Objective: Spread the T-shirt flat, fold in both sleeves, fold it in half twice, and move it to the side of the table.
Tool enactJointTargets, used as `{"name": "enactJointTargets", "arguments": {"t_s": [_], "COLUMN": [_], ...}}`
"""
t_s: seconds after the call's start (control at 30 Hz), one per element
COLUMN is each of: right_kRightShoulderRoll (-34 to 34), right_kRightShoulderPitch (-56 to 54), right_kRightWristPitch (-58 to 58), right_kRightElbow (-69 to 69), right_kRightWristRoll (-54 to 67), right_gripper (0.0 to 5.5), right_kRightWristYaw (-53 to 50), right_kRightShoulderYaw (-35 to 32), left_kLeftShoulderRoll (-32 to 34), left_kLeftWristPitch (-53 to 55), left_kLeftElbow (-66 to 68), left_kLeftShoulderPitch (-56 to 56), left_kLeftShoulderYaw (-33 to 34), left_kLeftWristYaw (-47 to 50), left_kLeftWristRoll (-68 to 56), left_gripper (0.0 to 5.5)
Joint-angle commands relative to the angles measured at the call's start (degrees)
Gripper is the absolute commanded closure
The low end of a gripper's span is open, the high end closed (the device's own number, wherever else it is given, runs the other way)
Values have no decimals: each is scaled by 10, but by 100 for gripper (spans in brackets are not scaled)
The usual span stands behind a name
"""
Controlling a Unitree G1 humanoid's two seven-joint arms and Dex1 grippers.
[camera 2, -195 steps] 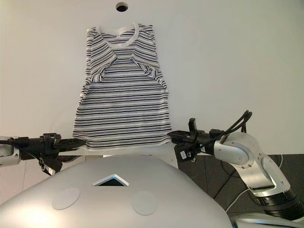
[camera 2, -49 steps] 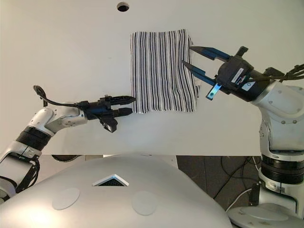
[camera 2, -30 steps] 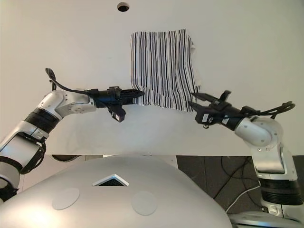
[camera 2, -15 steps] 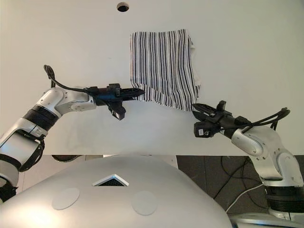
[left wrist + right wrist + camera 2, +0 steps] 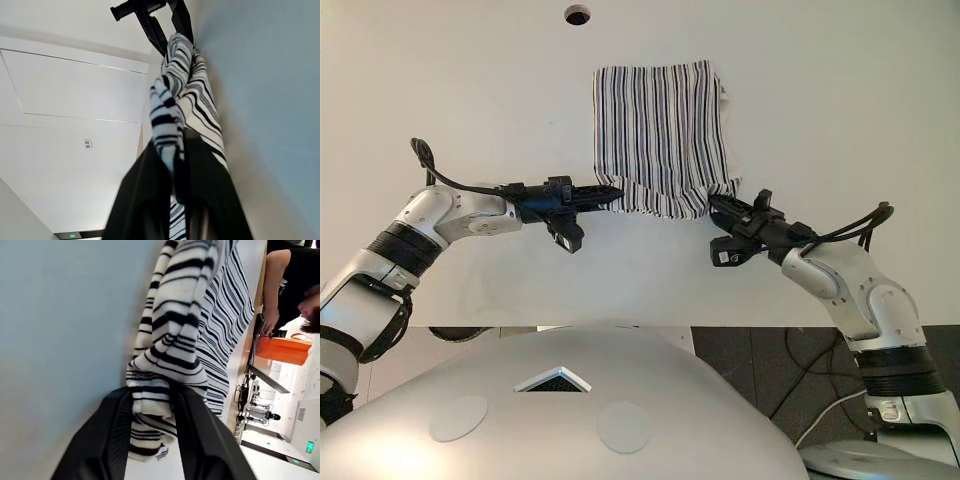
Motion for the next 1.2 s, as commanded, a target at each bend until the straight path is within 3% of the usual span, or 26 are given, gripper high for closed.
{"name": "enactJointTargets", "arguments": {"t_s": [0.03, 0.4, 0.67, 0.8, 1.0, 1.2], "right_kRightShoulderRoll": [-18, -40, -28, -24, -42, -79], "right_kRightShoulderPitch": [1, 4, -19, -23, 48, 212], "right_kRightWristPitch": [6, 12, 20, 23, 30, 59], "right_kRightElbow": [22, 44, 44, 41, -55, -183], "right_kRightWristRoll": [-26, -22, -11, 1, 168, 320], "right_gripper": [405, 405, 548, 550, 550, 550], "right_kRightWristYaw": [-5, -11, -8, -12, 44, 145], "right_kRightShoulderYaw": [12, 20, 42, 46, -7, -94], "left_kLeftShoulderRoll": [38, 40, 41, 39, 81, 170], "left_kLeftWristPitch": [33, 41, 37, 35, 8, -19], "left_kLeftElbow": [42, 36, 28, 25, -45, -187], "left_kLeftShoulderPitch": [71, 70, 71, 71, 109, 219], "left_kLeftShoulderYaw": [-48, -47, -48, -48, -2, 78], "left_kLeftWristYaw": [-55, -56, -59, -60, -69, -90], "left_kLeftWristRoll": [63, 60, 56, 54, -46, -182], "left_gripper": [536, 539, 539, 539, 540, 542]}}
